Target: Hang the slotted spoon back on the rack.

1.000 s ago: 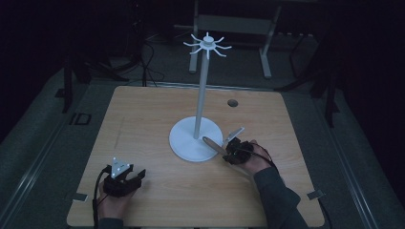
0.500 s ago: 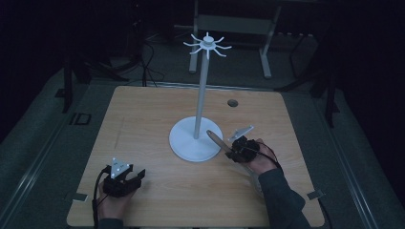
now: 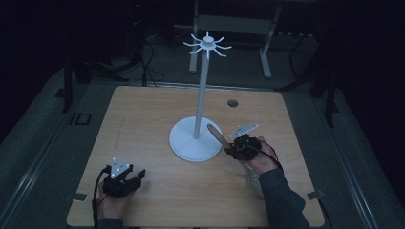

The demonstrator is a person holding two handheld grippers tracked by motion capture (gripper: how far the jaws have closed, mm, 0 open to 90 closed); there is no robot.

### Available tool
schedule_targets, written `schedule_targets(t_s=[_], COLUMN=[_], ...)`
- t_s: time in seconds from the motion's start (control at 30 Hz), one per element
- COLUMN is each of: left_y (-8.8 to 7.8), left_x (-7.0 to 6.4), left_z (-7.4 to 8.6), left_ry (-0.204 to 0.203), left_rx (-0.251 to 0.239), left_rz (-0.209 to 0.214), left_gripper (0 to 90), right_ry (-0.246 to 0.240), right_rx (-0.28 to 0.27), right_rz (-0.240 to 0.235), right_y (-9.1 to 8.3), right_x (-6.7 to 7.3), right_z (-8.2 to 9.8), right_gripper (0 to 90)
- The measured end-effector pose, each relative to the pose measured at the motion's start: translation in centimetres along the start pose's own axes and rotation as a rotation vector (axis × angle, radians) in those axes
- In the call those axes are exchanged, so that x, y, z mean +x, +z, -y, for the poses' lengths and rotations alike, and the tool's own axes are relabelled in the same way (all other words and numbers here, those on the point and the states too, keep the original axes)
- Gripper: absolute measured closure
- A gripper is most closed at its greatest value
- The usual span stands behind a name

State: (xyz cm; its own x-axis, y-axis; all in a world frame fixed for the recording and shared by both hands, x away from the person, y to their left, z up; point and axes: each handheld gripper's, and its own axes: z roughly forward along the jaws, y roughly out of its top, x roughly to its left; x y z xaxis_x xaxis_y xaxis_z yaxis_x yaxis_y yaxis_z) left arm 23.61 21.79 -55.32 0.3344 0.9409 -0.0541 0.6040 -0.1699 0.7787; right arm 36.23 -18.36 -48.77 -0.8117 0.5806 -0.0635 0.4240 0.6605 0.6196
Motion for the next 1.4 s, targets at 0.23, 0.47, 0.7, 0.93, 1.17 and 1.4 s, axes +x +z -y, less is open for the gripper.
schedule_targets(t_s=[0.23, 0.47, 0.7, 0.93, 1.17, 1.4], left_y=[0.0, 0.1, 0.1, 0.1, 0.1, 0.0], left_x=[0.0, 0.0, 0.0, 0.0, -0.1, 0.0], left_z=[0.0, 0.0, 0.0, 0.0, 0.0, 0.0], left_ry=[0.001, 0.001, 0.002, 0.001, 0.004, 0.0], left_rx=[0.002, 0.004, 0.003, 0.004, 0.004, 0.001], left_rz=[-0.003, -0.004, -0.003, -0.003, -0.003, -0.004], left_gripper=[46.5, 46.5, 46.4, 46.4, 46.3, 46.2], right_ry=[-0.001, -0.001, 0.007, 0.01, 0.021, 0.039], right_rx=[-0.05, -0.101, -0.156, -0.197, -0.266, -0.357], right_rz=[0.002, 0.006, 0.018, 0.017, 0.025, 0.04], right_y=[-0.4, -1.0, -1.7, -2.3, -3.1, -4.1], right_x=[0.2, 0.3, 0.5, 0.5, 0.4, 0.4], right_z=[-0.6, -1.6, -2.3, -2.6, -2.9, -3.3], right_gripper=[74.2, 74.2, 74.2, 74.2, 74.2, 74.2])
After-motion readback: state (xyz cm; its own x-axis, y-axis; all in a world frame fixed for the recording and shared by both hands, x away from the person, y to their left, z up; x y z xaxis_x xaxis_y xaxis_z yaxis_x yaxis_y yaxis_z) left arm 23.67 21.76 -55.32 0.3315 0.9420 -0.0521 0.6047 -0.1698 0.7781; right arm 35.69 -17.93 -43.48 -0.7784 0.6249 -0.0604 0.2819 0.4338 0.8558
